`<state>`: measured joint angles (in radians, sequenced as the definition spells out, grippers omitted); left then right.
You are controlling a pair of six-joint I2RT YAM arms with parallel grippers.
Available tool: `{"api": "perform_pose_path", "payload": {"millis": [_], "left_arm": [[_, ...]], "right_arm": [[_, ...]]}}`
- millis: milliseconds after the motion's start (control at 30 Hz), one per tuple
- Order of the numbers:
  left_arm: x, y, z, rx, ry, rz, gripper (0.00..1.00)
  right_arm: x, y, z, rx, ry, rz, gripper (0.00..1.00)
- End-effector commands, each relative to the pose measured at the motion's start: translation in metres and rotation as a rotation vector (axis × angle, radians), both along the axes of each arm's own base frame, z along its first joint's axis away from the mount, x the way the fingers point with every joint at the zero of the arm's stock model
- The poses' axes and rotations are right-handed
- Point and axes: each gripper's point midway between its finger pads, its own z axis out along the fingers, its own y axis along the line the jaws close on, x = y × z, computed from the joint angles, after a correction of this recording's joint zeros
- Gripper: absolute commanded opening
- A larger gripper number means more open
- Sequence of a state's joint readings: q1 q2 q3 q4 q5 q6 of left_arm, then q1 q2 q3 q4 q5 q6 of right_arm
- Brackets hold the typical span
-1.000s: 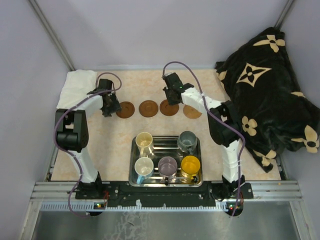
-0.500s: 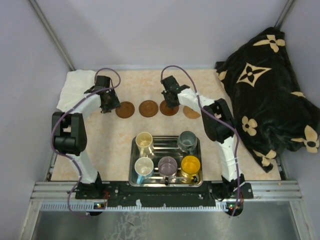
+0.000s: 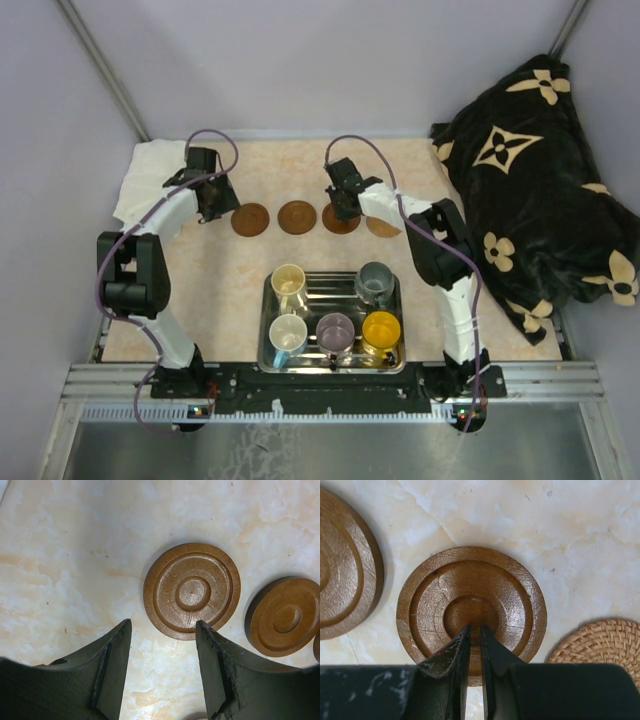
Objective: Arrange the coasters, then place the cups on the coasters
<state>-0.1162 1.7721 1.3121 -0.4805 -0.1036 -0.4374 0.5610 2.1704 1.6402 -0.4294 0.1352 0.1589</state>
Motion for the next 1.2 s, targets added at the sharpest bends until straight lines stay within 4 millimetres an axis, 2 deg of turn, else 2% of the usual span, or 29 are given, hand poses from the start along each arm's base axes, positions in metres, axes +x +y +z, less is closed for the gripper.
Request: {"api": "perform_pose_path", "payload": {"millis": [0, 167, 333, 533, 733, 867, 967, 1167], "left_arm": [[-0.004, -0.003, 0.013, -0.012, -0.022, -0.01, 0.6], [-0.004, -0.002, 0.014, -0.011, -0.023, -0.008, 0.6], [-0.003, -0.003, 0.012, -0.013, -0.024, -0.01, 0.6], [-0.001, -0.005, 0.013, -0.021, -0.028, -0.02, 0.6], [-0.005, -0.005, 0.017, -0.016, -0.035, -0.033, 0.6], [-0.011, -0.004, 0.025, -0.015, -0.053, -0.038, 0.59], [-0.015, -0.007, 0.029, -0.029, -0.069, -0.052, 0.6], [-0.02, -0.015, 0.024, -0.073, -0.058, -0.074, 0.6]], "right_arm": [[-0.016, -0.009, 0.006, -0.012, 0.021, -0.015, 0.15], [-0.018, -0.008, 0.006, -0.004, 0.026, -0.014, 0.15], [-0.007, -0.004, 0.01, -0.013, 0.005, -0.002, 0.15], [0.024, 0.005, 0.045, -0.014, -0.091, -0.011, 0.15], [0.042, 0.009, 0.085, -0.011, -0.165, -0.02, 0.15], [0.037, -0.003, 0.103, -0.025, -0.189, -0.066, 0.16], [0.024, -0.02, 0.098, -0.044, -0.176, -0.103, 0.16], [-0.011, -0.054, 0.072, -0.057, -0.124, -0.159, 0.17]]}}
